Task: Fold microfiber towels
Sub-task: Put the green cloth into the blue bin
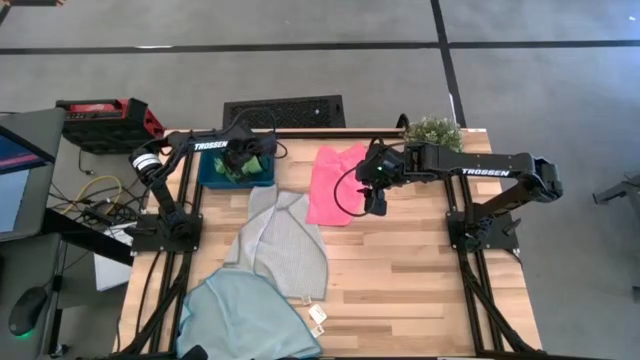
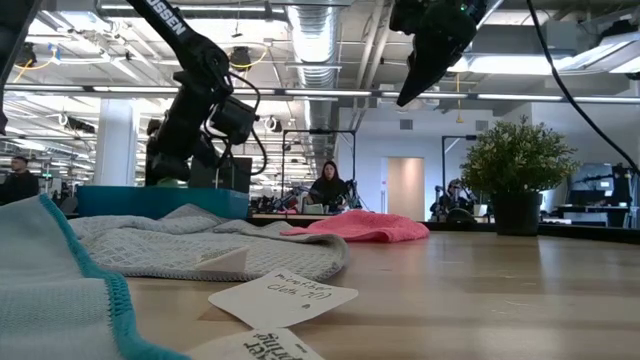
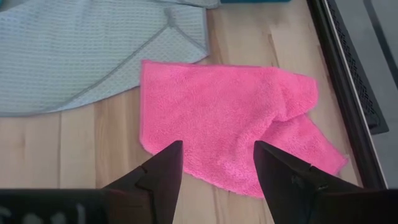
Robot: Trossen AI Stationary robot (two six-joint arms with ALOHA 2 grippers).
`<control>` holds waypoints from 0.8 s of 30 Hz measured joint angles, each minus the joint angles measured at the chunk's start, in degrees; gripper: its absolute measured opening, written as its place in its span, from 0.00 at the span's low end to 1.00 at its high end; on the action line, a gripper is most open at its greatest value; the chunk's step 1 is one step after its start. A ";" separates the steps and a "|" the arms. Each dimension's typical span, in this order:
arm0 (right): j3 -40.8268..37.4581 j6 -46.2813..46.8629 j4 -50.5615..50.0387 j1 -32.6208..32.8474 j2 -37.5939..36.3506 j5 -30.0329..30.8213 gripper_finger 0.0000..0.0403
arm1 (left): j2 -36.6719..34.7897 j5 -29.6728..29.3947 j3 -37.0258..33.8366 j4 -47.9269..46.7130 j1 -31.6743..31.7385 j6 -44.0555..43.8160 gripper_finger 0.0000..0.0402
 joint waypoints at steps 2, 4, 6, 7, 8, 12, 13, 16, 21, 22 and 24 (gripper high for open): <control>-0.01 0.00 0.00 0.00 0.00 0.00 0.55 | 0.00 1.18 0.00 0.01 0.00 -0.01 0.01; -0.01 -0.10 0.00 0.00 0.00 0.00 0.55 | 0.00 2.57 0.00 -0.04 0.02 0.95 0.01; 0.00 -0.37 0.00 0.00 0.01 0.00 0.55 | 0.00 4.06 0.00 0.05 0.04 2.74 0.01; 0.01 -0.39 0.00 0.00 0.01 0.00 0.55 | 0.01 4.51 0.00 0.05 0.04 3.09 0.02; 0.01 -0.41 0.00 0.00 0.02 0.00 0.55 | 0.00 4.55 -0.02 0.05 0.04 3.03 0.03; 0.00 -0.43 0.00 0.00 0.01 0.00 0.55 | 0.02 4.50 -0.02 0.07 0.02 2.02 0.11; 0.00 -0.44 -0.01 0.00 0.01 0.00 0.55 | 0.02 4.48 -0.02 0.05 0.02 2.00 0.14; -0.01 -0.45 0.00 0.00 0.02 0.00 0.55 | 0.02 4.67 -0.02 -0.17 0.02 1.29 0.22; 0.00 -0.46 0.00 0.00 0.01 -0.01 0.55 | 0.04 5.04 1.64 -7.31 0.02 -2.37 0.31; -0.01 -0.43 0.00 0.00 0.00 -0.02 0.55 | 0.04 5.34 2.46 -9.16 0.02 -2.70 0.32; -0.01 -0.43 0.00 0.00 0.00 0.00 0.55 | 0.04 6.62 4.54 -13.03 -0.01 -2.94 0.33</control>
